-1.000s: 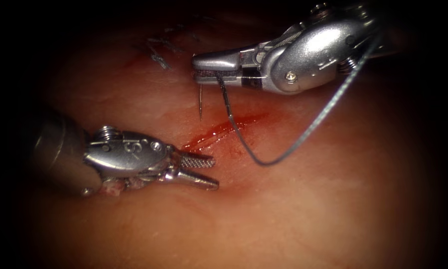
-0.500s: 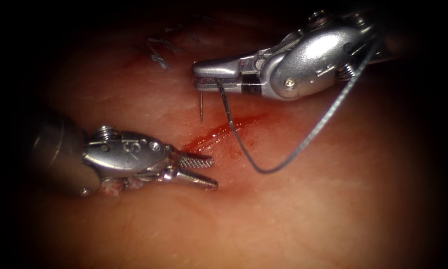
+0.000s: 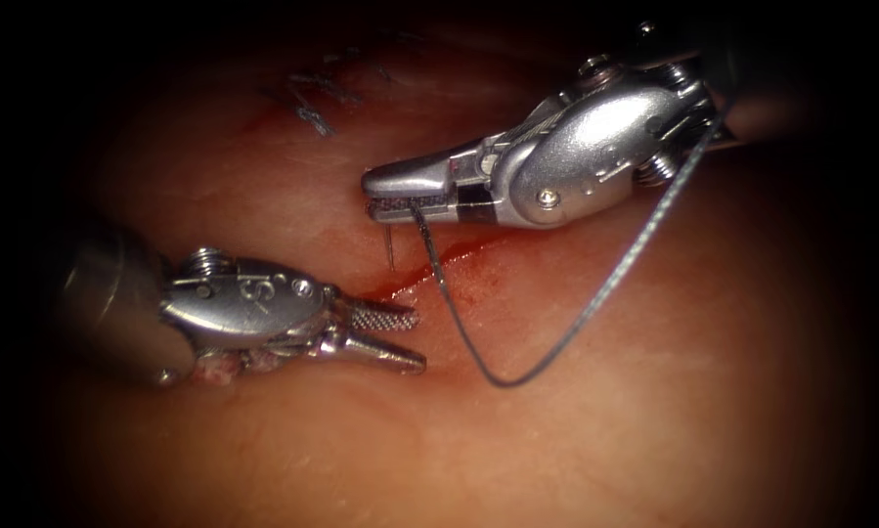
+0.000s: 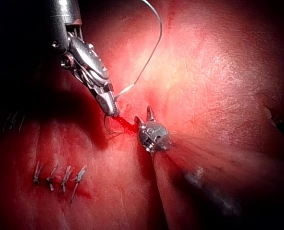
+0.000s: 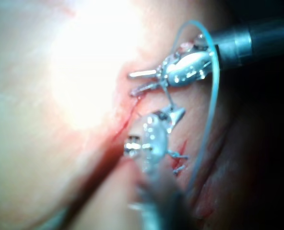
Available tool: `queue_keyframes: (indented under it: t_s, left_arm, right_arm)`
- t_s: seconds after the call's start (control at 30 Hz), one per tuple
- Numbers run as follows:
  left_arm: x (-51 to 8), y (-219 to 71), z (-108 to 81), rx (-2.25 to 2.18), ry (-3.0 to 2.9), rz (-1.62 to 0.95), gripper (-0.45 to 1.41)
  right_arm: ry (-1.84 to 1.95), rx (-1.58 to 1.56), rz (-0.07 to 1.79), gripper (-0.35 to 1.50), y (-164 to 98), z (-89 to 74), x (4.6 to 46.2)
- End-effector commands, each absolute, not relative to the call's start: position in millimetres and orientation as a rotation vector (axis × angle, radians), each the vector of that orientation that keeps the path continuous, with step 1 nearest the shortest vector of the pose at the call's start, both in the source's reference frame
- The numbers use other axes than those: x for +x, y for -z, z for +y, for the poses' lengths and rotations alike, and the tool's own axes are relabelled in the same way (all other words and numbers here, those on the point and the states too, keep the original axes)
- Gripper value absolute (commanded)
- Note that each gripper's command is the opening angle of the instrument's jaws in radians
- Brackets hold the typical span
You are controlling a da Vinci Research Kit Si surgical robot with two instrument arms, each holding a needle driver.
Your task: Wound Closure
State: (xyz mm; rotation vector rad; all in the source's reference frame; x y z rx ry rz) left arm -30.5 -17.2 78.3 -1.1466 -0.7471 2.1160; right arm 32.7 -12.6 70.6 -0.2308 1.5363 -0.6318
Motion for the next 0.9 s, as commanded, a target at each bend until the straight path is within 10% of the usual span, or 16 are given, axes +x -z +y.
queue_keyframes:
  t_s: [0.03,0.9]
  left_arm:
    - [-31.0,-78.8,-17.7,-1.146,-2.117,-0.749,0.01]
    - [-31.6,-79.5,-18.4,-1.129,-2.131,-0.739,-0.01]
  right_arm:
    - [0.614,-0.225,1.534,-0.35,-70.8,-12.4,33.4]
    - [0.375,0.032,1.505,-0.35,-72.4,-10.5,34.5]
